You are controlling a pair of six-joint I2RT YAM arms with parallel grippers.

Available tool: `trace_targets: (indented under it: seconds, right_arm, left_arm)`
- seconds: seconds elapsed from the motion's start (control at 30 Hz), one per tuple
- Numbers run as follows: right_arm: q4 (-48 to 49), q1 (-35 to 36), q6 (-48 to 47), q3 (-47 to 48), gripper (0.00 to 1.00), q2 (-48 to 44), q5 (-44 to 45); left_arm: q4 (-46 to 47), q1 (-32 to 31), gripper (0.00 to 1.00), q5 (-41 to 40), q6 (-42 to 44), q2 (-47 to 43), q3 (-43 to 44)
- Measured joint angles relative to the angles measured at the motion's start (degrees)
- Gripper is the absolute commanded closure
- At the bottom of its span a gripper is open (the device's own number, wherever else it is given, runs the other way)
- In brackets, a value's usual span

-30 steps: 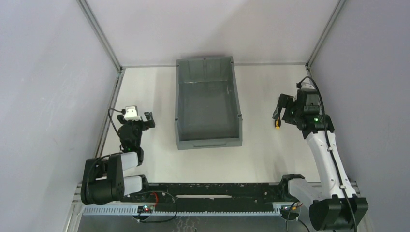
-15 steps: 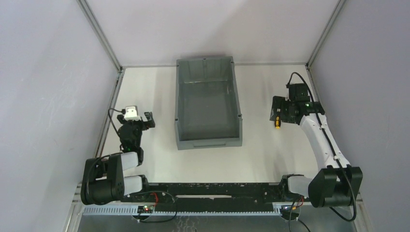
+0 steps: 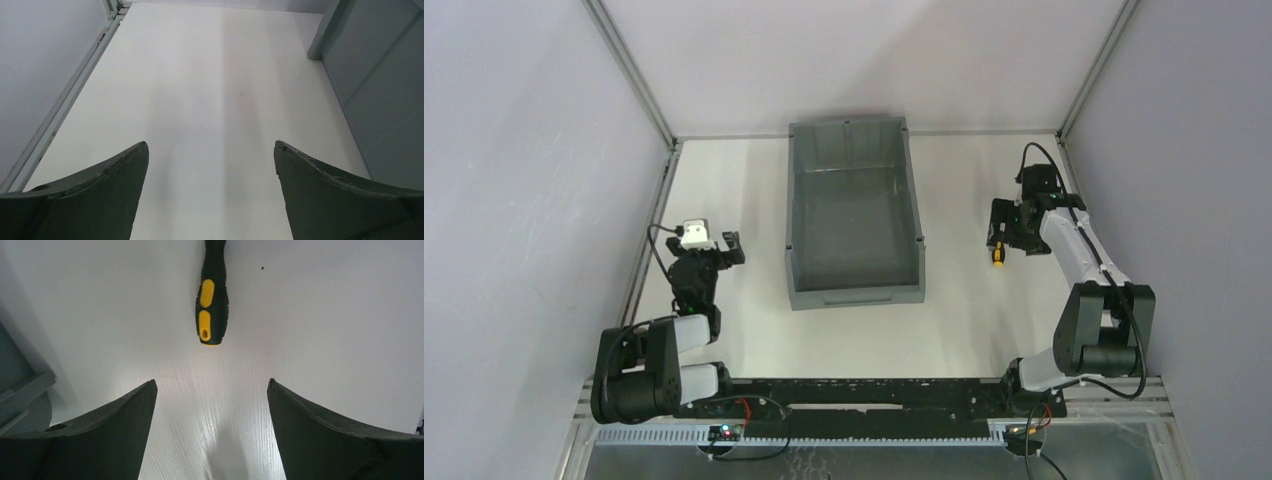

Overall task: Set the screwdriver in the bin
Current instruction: Pick up the screwdriver from the center of the board.

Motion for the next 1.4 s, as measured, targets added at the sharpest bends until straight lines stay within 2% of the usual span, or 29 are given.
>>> trace_targets:
  seconds: [0.83, 1.03, 1.4]
  right_arm:
    - [3.9, -2.1, -0.5, 5.2, 0.34, 17.1, -0.8]
    - [4.0, -2.2, -0.6, 6.4, 0.44, 20.1, -0.6]
    - [4.4, -2.3, -0.5, 7.0, 0.48, 23.2, -1.0]
  left_arm:
    - [0.0, 0.0, 0.0, 0.1, 0.0, 0.0, 0.0]
    - [0.0, 0.0, 0.0, 0.1, 0.0, 0.0, 0.0]
    - [0.0, 0.0, 0.0, 0.1, 0.0, 0.0, 0.0]
